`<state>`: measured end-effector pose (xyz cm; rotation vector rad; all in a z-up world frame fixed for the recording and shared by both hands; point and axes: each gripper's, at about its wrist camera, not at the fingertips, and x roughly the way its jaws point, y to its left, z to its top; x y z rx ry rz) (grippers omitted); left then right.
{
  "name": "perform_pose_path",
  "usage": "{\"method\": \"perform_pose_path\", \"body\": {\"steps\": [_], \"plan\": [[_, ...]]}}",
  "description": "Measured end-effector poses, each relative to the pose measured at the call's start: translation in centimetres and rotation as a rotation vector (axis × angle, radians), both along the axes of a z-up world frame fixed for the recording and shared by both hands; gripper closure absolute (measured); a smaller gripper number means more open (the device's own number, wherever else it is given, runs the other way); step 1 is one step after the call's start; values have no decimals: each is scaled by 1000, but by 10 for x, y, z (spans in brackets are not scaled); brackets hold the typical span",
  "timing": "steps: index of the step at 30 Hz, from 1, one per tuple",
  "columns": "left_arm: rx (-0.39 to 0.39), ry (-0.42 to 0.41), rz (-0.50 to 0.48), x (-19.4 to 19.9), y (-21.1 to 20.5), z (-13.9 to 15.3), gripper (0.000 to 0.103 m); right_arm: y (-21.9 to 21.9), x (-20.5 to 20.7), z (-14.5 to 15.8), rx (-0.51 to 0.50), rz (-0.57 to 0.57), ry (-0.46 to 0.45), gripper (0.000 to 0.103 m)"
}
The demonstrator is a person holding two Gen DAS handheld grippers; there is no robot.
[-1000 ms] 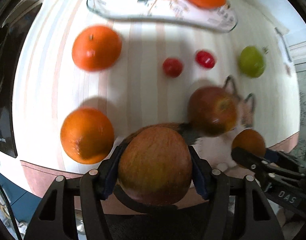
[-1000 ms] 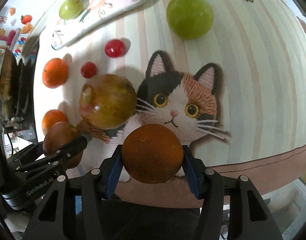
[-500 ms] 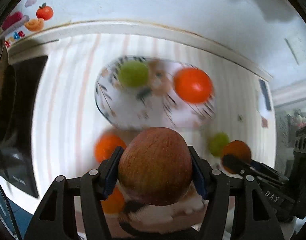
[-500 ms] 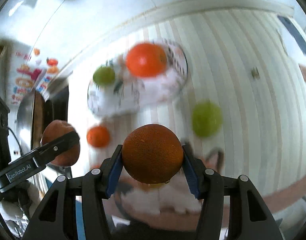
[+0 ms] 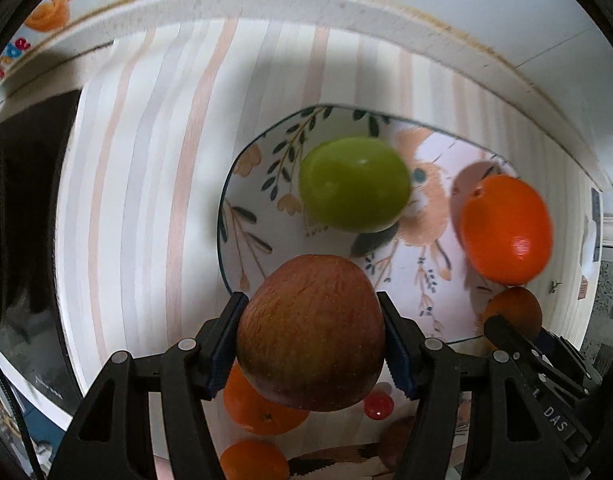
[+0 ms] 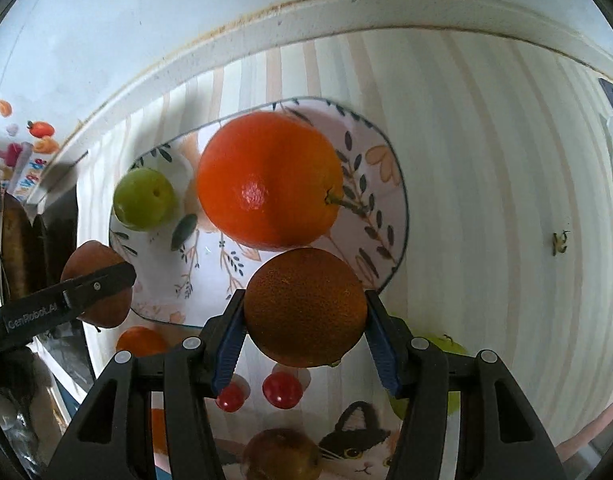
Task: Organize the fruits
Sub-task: 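Lower both held fruits onto the floral plate and open both grippers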
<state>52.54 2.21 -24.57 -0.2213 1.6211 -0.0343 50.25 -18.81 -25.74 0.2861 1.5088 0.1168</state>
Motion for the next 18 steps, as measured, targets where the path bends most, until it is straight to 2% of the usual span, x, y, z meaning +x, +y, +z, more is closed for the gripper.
{"method": "perform_pose_path", "body": {"steps": [4,6,8,12,18], "plan": [[8,3,11,-5,4,-8,41,2,-1,-4,0,-7,7,40],[6,-17,13,-5,4,-4,30,0,0,-3,8,-11,12,17],[1,-30,15,-6,4,2,22,0,-1,0,-7,-8,10,12],[11,-51,14,-12,6,13,17,-1,-2,9,-14,-13,8,7],[38,-56,32,-27,4,29,17,-1,-10,29,-49,-9,-17,7]]}}
